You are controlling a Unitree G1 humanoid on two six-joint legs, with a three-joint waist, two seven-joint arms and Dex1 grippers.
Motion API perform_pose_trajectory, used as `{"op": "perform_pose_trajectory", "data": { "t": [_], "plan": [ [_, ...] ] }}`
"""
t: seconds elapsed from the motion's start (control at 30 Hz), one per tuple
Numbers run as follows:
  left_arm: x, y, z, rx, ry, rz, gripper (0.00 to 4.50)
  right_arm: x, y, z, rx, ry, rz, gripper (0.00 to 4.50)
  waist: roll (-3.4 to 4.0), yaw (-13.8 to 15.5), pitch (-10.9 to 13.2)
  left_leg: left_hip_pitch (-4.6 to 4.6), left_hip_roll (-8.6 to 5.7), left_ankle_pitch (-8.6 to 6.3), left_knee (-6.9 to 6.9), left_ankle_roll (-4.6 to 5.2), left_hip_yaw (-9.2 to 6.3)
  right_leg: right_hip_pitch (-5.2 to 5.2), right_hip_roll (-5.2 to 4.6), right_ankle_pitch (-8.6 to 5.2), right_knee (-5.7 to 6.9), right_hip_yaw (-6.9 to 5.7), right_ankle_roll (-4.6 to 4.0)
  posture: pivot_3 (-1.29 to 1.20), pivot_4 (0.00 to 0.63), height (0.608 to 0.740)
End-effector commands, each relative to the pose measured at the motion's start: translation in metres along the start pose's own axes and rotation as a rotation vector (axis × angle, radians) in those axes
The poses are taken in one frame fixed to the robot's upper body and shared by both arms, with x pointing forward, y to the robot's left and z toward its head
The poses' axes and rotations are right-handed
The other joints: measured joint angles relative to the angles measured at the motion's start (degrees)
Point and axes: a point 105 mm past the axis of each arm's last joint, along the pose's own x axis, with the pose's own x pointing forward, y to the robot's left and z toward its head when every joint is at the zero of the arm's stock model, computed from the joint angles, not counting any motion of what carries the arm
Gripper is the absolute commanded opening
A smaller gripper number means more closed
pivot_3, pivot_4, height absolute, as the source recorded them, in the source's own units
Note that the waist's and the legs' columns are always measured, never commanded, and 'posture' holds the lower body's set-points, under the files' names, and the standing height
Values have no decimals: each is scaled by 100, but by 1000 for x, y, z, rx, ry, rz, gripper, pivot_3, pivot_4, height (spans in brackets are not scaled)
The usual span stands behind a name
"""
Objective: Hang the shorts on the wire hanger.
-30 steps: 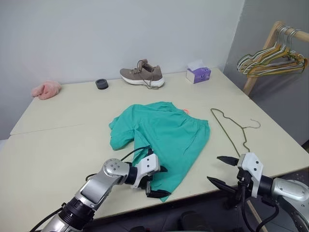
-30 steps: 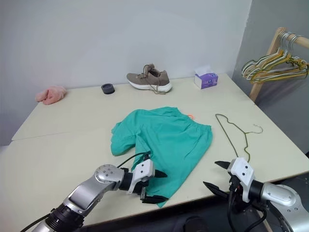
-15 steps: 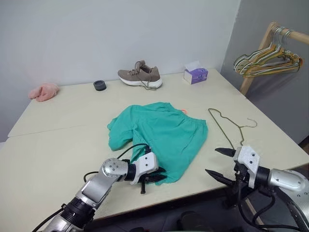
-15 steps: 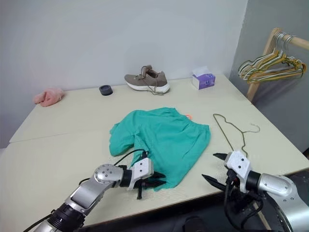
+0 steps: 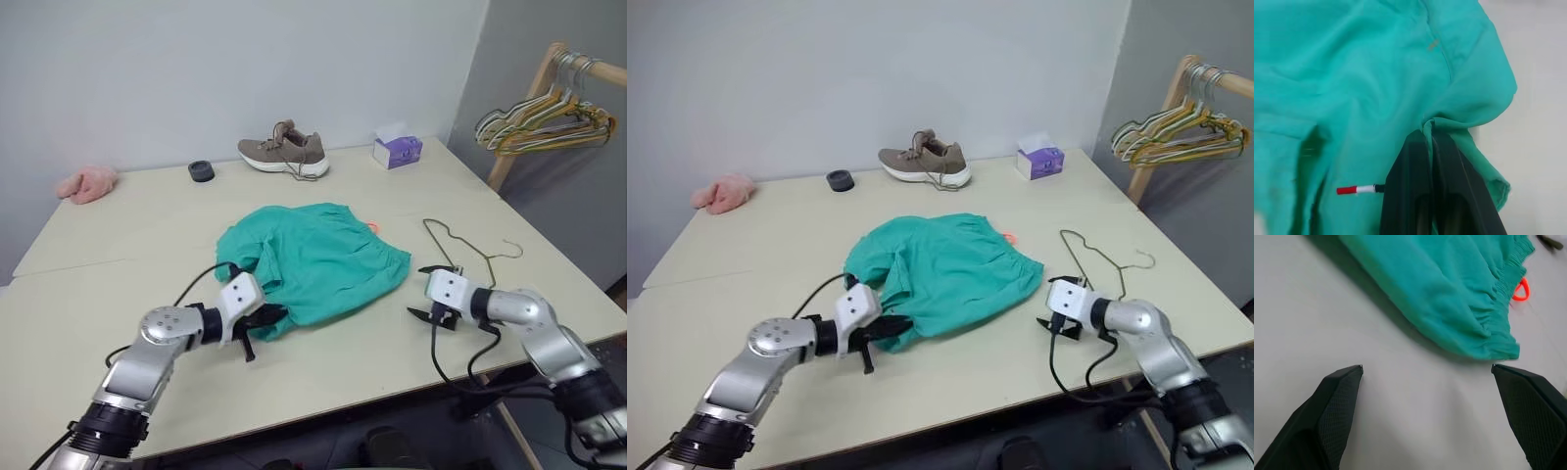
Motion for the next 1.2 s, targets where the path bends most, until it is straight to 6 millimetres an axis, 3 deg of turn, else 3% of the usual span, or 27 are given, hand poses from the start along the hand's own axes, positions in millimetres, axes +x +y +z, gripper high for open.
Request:
{"op": "perform_pose_trajectory", "data": {
  "t": [0.03,0.17,0.27,0.4,0.63,0.83,0.93,1.1,1.2],
  "plan": [
    [-14,12,20,36,-57,57,35,15,-11,1,-98,4,-13,4500,-1,13,-1,1,-1,0,1,0,-1,2,0,0,1,-1,0,-244,0,740],
    [-28,20,24,31,-62,110,35,40,-30,10,-137,-8,-59,4500,-4,7,-3,7,-2,2,4,-1,-3,4,0,2,8,1,-3,-207,0,740],
    [-35,24,23,32,-52,144,0,47,-38,15,-159,-26,-69,3895,-4,43,-3,14,-1,2,3,-1,-6,5,3,11,15,1,-20,-191,0,740],
    [-40,27,23,36,-42,171,0,50,-47,20,-197,-45,-83,2445,-2,129,-1,13,-3,2,2,-2,-9,4,3,20,15,1,-34,-176,0,740],
    [-43,34,20,68,-13,198,0,36,-72,52,-365,-173,-132,44,1,200,0,12,-3,2,0,-2,-9,1,3,20,16,3,-35,-177,0,740],
    [-43,35,19,97,9,167,0,1,-96,64,-512,-216,-159,15,5,246,3,11,-5,2,1,-1,-8,1,1,20,15,3,-36,-195,0,740],
    [-45,12,7,87,72,27,0,-15,-71,61,-557,-229,2,15,4,260,2,10,-3,2,-1,-1,-8,0,1,19,15,2,-37,-208,0,740],
    [-63,-18,-13,-7,182,-157,0,-47,2,55,-424,-255,392,15,6,314,2,-9,0,-6,-2,5,-8,-9,-1,11,5,0,-41,-225,0,740],
    [-64,-19,-15,-4,202,-189,0,-51,13,65,-287,-274,449,15,25,311,14,-10,0,-9,2,9,-5,-11,-2,9,10,1,-42,-225,0,740]
  ]
}}
